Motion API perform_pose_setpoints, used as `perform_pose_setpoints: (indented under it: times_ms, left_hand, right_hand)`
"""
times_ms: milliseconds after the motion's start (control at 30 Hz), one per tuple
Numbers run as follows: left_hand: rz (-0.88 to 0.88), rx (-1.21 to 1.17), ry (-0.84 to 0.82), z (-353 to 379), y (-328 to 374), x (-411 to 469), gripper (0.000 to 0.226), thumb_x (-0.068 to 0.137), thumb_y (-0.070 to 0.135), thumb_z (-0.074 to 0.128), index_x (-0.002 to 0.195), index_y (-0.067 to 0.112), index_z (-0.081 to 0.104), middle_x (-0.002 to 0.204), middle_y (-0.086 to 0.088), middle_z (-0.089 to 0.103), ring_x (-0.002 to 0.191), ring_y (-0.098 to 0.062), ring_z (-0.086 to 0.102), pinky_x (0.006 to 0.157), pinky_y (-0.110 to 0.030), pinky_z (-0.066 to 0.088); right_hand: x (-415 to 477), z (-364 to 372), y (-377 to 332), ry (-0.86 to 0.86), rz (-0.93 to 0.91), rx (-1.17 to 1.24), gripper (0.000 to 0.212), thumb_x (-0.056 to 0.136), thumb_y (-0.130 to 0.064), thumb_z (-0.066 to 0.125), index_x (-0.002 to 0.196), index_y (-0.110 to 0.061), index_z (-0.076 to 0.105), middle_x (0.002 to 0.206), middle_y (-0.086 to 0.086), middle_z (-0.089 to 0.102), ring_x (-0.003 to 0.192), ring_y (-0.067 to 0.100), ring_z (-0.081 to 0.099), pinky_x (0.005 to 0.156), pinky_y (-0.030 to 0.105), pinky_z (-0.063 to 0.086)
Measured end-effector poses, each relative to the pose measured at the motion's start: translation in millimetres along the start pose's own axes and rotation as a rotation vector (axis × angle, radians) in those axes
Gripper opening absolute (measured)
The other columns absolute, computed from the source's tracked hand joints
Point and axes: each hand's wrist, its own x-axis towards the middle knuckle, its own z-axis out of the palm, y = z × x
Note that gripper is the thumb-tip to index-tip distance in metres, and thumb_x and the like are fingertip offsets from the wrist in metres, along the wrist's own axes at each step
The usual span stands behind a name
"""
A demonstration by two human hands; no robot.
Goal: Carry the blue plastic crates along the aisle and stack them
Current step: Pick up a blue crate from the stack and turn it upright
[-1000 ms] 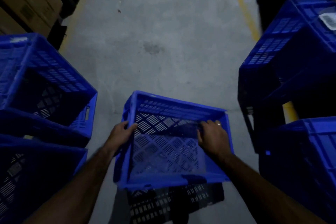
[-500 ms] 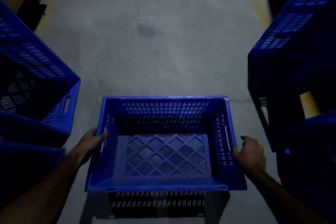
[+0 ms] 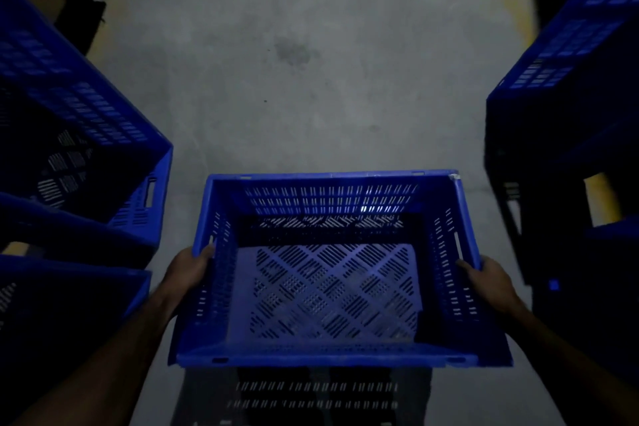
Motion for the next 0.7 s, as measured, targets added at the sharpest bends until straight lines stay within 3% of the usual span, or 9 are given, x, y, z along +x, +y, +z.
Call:
perform_pose_setpoints:
  times_ms: [167,267,367,467,567,700]
  left_hand:
    - [-0.013,-0.086,-0.002,-62.7,52.7,-73.1,0.043,0.1,0.033,0.047,0.122,-0.001,0.058,0.119,-0.023,0.062,0.094,-0.031,0.058,0.085,-0.038,0.046]
    - [-0.002,-0.125,-0.019,-112.3,101.0,-126.7,0.025,0.1,0.025,0.046,0.099,0.004,0.059,0.107,-0.016,0.06,0.085,-0.026,0.054,0.079,-0.033,0.04]
    - [0.015,-0.092,-0.023,-161.8,146.1,-166.3,0.033,0.101,0.026,0.046,0.114,-0.002,0.058,0.116,-0.019,0.061,0.095,-0.03,0.057,0.08,-0.031,0.039]
    - [0.078,-0.075,-0.033,-201.9,197.5,-184.5,0.041,0.1,0.027,0.047,0.123,-0.004,0.058,0.121,-0.023,0.062,0.106,-0.036,0.061,0.082,-0.033,0.044]
    - [0.119,-0.1,-0.024,-220.7,242.3,-181.3,0.038,0.099,0.03,0.047,0.12,0.0,0.06,0.111,-0.019,0.065,0.093,-0.03,0.061,0.078,-0.035,0.046]
    - [0.144,-0.11,0.012,-219.0,298.6,-149.5,0.038,0.1,0.028,0.047,0.114,-0.004,0.06,0.104,-0.023,0.065,0.085,-0.032,0.062,0.07,-0.032,0.042]
  right_hand:
    - [-60.6,-72.8,-62.5,0.012,-0.012,-0.007,0.038,0.094,-0.024,0.053,0.123,0.001,0.052,0.113,0.025,0.063,0.085,0.03,0.06,0.076,0.036,0.048]
    - [-107.0,-123.9,-111.2,0.025,0.001,0.013,0.039,0.093,-0.026,0.054,0.123,-0.002,0.053,0.113,0.022,0.064,0.087,0.032,0.062,0.081,0.041,0.05]
    - [-151.1,-170.7,-160.7,0.037,0.0,0.018,0.041,0.092,-0.028,0.055,0.124,-0.003,0.054,0.113,0.022,0.065,0.093,0.035,0.063,0.087,0.045,0.051]
    - [-174.1,-205.0,-205.3,0.071,-0.029,0.024,0.039,0.092,-0.025,0.055,0.123,-0.001,0.054,0.111,0.024,0.065,0.085,0.032,0.061,0.079,0.041,0.05]
    - [-163.0,-225.7,-241.8,0.086,-0.06,0.045,0.039,0.093,-0.024,0.054,0.123,0.0,0.053,0.113,0.025,0.064,0.079,0.027,0.056,0.073,0.035,0.045]
    - [-109.3,-240.3,-286.2,0.075,-0.061,0.079,0.037,0.093,-0.024,0.055,0.12,0.001,0.054,0.113,0.025,0.063,0.087,0.032,0.06,0.081,0.042,0.048]
